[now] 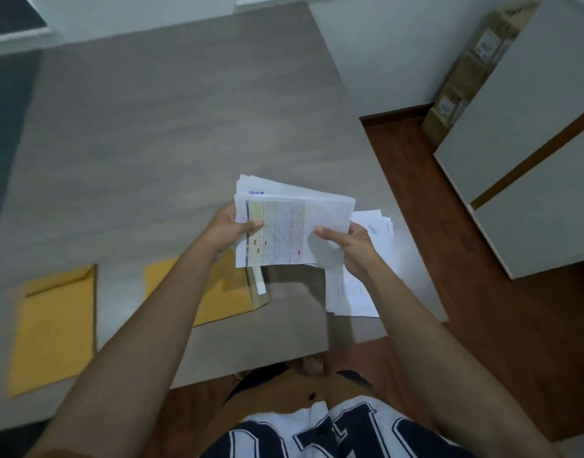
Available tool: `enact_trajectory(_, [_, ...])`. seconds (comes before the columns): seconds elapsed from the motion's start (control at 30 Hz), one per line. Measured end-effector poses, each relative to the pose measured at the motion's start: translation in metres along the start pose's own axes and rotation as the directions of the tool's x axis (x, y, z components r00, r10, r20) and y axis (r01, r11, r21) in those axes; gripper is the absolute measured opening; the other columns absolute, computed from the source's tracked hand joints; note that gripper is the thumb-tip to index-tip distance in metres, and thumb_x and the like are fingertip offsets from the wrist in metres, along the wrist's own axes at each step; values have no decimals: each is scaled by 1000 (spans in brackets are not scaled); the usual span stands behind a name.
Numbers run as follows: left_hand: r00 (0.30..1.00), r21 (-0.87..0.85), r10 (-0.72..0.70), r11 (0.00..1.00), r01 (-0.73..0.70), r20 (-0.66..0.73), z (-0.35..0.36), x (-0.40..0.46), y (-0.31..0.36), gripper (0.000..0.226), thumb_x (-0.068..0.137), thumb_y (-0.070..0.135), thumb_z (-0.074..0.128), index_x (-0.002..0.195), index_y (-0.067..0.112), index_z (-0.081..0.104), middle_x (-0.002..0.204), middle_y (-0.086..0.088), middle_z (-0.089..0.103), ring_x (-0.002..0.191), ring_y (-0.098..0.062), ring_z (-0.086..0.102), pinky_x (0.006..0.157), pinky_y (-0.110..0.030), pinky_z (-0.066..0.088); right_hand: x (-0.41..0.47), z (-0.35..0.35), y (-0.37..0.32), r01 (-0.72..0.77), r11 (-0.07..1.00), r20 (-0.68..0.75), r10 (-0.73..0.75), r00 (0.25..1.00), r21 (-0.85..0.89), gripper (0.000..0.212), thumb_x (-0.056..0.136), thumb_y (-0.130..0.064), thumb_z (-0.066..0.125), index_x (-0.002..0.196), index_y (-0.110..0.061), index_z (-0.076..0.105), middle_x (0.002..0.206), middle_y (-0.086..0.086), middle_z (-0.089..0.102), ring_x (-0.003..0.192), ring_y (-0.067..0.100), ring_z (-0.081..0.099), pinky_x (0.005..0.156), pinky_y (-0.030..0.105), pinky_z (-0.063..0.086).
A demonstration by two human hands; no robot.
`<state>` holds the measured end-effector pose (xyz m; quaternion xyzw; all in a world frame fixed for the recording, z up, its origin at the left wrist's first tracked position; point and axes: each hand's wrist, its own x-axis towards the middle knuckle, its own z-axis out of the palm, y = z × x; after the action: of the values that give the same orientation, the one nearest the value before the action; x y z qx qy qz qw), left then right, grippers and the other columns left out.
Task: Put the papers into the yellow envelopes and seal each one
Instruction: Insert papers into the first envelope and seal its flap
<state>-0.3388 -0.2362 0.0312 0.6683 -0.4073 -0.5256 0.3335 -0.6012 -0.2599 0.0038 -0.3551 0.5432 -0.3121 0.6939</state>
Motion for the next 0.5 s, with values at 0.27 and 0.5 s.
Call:
enact_trajectory(0.27, [955, -84, -42, 996, 18, -294, -87, -67, -59, 28, 81, 5, 76, 106, 14, 69, 102, 4, 73, 91, -12, 71, 79, -29, 57, 14, 106, 10, 124, 950, 161, -79, 984, -287, 51, 69, -18, 87, 115, -7, 67, 110, 6, 72, 101, 21, 68, 89, 38, 57])
enact_trajectory(0.5, [961, -62, -70, 997, 56, -268, -95, -102, -106, 33, 72, -7, 80, 101, 1, 64, 88, -5, 66, 80, -15, 65, 71, -30, 57, 0, 123, 40, 140, 891, 216, -48, 975, -433, 39, 63, -8, 90, 99, -8, 73, 95, 4, 75, 92, 17, 72, 80, 29, 59])
